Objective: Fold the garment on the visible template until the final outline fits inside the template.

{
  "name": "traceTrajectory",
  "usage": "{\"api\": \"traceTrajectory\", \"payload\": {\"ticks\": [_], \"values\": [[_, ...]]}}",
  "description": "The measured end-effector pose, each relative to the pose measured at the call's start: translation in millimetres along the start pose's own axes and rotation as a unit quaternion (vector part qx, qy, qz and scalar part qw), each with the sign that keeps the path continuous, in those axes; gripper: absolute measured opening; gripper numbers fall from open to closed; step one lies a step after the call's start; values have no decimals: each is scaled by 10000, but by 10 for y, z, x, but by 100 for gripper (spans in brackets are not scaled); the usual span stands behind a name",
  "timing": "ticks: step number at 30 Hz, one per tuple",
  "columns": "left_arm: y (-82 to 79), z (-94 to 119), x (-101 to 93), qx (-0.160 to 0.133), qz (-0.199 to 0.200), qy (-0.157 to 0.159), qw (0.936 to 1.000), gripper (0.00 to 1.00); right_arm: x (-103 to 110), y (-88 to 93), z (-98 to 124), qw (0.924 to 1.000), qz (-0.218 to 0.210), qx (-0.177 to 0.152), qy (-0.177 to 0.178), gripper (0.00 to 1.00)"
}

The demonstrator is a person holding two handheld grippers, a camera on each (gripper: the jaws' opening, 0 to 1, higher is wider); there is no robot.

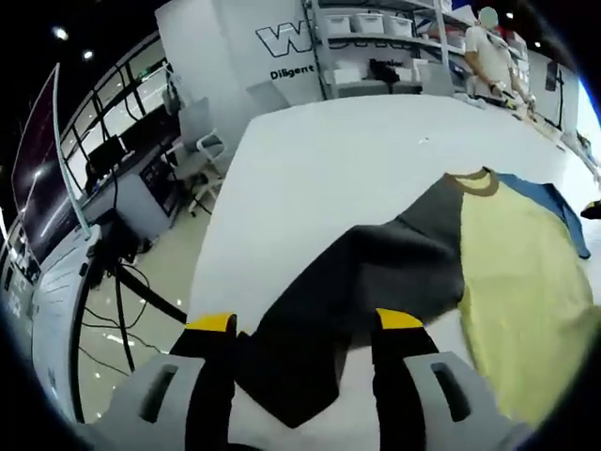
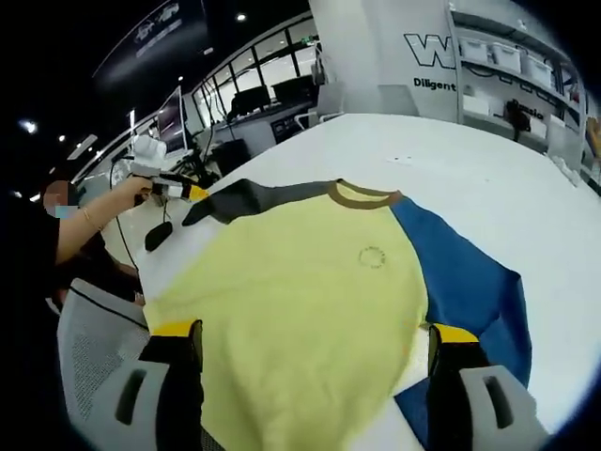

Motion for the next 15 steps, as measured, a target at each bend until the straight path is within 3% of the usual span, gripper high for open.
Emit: {"api": "traceTrajectory", "payload": {"ticks": [1,4,6,9,15], "values": [[-6,38,-62,-136,68,136,9998,66,-20,3,16,10000,5,-13,22,99],[-8,83,-128,-164,79,268,9995,88,-57,9,45,10000,21,-47,65,99],[-4,127,-164,-216,-122,280,9993,99,-102,30,72,9999,-4,-56,123,99],[-3,196,-217,-204,-239,314,9990,99,-153,71,101,9998,-11,-29,175,99],[-22,346,-362,-333,26,695,9970,99,-256,134,156,9996,-8,1,279,97]]}}
Point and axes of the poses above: the point that each gripper's makers call its tool centre point, and the gripper's own axes: z roughly backward along the fingers, x roughly to its left, y roughly out of its underside, the point moved 9 cm from there along z, roughly backward along the fingers, and after that the axes turned 11 degrees about -x, right-handed, at the moved point
